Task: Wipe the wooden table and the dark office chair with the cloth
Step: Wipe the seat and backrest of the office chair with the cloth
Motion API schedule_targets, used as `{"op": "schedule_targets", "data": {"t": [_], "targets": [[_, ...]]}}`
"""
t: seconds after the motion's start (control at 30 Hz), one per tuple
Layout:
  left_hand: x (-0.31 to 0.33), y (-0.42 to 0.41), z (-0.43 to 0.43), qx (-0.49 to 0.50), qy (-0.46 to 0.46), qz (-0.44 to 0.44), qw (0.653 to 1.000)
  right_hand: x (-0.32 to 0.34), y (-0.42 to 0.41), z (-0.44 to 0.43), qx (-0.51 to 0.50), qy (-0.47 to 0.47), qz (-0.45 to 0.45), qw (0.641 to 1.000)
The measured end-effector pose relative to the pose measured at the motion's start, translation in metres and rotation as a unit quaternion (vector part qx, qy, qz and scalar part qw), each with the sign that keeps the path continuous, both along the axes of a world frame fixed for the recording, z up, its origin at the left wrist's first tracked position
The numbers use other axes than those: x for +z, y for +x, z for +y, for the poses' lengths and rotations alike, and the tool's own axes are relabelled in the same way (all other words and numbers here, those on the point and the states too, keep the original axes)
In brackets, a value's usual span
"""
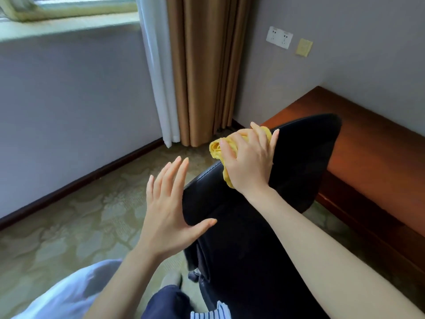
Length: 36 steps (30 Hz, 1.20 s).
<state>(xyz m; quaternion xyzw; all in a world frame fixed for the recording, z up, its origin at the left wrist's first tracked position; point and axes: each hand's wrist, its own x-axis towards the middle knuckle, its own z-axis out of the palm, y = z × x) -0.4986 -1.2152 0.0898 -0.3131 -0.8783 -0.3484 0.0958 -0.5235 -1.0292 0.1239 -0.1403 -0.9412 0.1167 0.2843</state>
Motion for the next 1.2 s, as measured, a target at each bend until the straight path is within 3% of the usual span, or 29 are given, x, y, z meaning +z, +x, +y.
{"op": "schedule_targets", "data": {"t": [0.27, 0.53, 0.83, 1.0, 1.2], "targets": [[-0.001, 0.013, -0.008, 0.021, -0.023, -0.075, 0.997, -0.036, 0.038, -0.06, 0.179, 0.031, 0.112, 0.977], [-0.005, 0.001, 0.001, 0.025, -0.075, -0.096, 0.992, -0.021, 0.013, 0.001, 0.277, 0.174, 0.139, 0.935], [0.007, -0.041, 0.031, -0.005, -0.092, -0.093, 0.991, -0.007, -0.011, 0.108, 0.147, 0.193, 0.039, 0.969], [0.01, -0.064, 0.053, -0.029, -0.126, -0.077, 0.989, 0.002, -0.015, 0.168, -0.033, 0.119, -0.044, 0.991], [0.016, -0.088, 0.076, -0.064, -0.153, -0.111, 0.98, 0.008, -0.027, 0.186, -0.204, 0.016, -0.084, 0.975]]}}
